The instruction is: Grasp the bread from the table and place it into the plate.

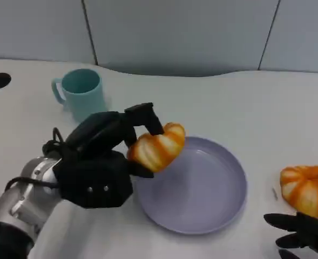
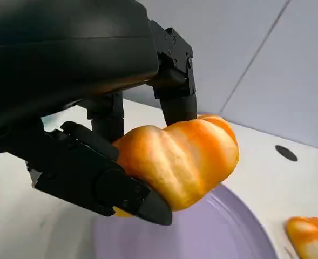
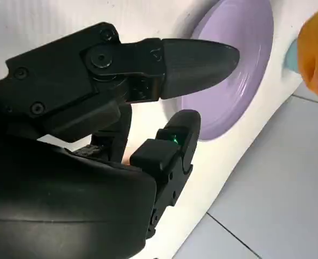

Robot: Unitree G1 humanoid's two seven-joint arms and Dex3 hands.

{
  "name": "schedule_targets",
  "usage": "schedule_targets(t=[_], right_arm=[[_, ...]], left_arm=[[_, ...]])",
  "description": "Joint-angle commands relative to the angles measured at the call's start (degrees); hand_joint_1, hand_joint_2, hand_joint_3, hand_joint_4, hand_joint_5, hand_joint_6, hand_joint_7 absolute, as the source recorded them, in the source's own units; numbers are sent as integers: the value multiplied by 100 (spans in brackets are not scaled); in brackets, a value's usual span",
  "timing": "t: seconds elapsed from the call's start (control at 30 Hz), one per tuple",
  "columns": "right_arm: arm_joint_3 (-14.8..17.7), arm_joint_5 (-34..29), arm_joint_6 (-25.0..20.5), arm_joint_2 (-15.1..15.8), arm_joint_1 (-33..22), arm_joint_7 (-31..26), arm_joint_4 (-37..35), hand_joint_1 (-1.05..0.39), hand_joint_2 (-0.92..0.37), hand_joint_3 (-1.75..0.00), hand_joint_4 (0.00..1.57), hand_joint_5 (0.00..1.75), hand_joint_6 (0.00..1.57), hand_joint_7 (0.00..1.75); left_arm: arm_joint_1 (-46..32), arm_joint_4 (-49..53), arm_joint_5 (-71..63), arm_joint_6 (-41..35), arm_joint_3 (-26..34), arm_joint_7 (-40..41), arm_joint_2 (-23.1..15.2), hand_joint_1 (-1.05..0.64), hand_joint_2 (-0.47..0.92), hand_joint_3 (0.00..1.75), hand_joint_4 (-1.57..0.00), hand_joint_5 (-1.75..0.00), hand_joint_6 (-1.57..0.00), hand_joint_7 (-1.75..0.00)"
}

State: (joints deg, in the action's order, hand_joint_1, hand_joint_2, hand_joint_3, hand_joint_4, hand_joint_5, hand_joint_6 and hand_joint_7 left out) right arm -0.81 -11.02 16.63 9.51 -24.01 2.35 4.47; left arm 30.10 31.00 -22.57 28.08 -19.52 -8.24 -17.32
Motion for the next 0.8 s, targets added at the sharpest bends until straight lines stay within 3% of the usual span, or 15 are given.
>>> schedule_targets(t=[0.03, 0.27, 0.47, 0.63, 0.8], right_arm=[[55, -8, -5, 40, -14, -47, -5, -42, -92, -47, 47, 97, 69, 27], [51, -24, -10, 25, 1, -64, -29, -41, -92, -46, 46, 96, 69, 26], [46, -16, 1, 26, 1, -61, -33, -42, -92, -46, 46, 97, 69, 26], [16, -23, 95, 58, -4, -29, -81, -42, -92, -47, 46, 100, 68, 26], [7, -81, 46, 48, -34, -58, -24, -43, -92, -47, 44, 99, 69, 25]], left_arm=[[346, 403, -223, 304, -220, -42, 179, -17, 91, 7, -88, -175, -57, -175], [1011, 1356, -645, 725, -617, 108, 676, -15, 87, 6, -96, -175, -66, -175], [1171, 1675, -760, 853, -675, 215, 751, -16, 86, 7, -96, -175, -66, -175], [1489, 2301, -1397, 812, -1161, 625, 1057, -15, 83, 9, -106, -175, -77, -175], [1728, 2641, -1930, 867, -1556, 862, 1030, -18, 82, 12, -104, -175, -73, -175]])
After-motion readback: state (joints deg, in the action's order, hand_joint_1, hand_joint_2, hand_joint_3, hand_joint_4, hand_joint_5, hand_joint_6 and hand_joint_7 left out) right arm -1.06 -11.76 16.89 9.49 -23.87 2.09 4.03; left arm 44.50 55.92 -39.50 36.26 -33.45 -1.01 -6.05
